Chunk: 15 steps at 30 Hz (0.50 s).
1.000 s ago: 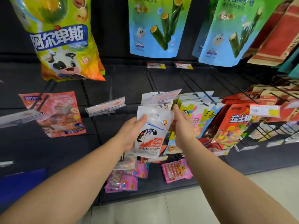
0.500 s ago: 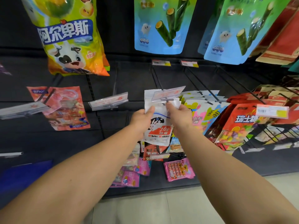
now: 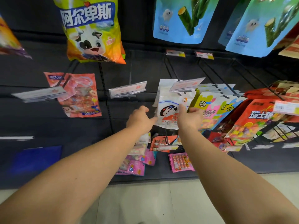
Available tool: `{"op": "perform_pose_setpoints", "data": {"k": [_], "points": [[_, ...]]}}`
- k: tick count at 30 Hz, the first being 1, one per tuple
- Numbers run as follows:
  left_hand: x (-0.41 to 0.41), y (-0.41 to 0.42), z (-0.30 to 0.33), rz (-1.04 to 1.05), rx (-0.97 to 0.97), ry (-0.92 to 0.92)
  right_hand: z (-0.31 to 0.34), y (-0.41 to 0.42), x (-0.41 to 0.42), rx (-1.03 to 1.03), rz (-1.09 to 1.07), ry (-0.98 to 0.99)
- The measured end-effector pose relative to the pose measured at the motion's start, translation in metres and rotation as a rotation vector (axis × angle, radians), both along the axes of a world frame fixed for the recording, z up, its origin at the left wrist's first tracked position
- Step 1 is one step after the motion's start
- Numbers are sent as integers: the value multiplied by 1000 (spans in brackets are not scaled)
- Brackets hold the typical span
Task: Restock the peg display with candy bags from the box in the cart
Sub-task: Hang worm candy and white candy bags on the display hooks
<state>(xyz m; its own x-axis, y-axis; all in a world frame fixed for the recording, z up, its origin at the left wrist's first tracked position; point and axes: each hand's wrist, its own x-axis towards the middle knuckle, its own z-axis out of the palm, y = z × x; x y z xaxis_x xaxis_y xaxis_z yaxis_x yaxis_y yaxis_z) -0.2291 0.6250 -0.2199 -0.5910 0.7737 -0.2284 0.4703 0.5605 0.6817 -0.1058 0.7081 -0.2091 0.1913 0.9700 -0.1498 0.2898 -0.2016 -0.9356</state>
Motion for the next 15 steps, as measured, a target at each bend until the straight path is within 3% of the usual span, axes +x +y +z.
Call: {"op": "perform_pose_setpoints", "data": {"k": [4, 10, 15], "points": [[-26, -45, -11, -82, -84, 153, -16, -45, -29, 92, 266, -241], [-113, -174, -18, -57, -251, 340, -26, -161, -128, 161, 898, -828], [-216, -340, -21, 118, -381, 409, -26, -307, -247, 258, 1222, -968]]}}
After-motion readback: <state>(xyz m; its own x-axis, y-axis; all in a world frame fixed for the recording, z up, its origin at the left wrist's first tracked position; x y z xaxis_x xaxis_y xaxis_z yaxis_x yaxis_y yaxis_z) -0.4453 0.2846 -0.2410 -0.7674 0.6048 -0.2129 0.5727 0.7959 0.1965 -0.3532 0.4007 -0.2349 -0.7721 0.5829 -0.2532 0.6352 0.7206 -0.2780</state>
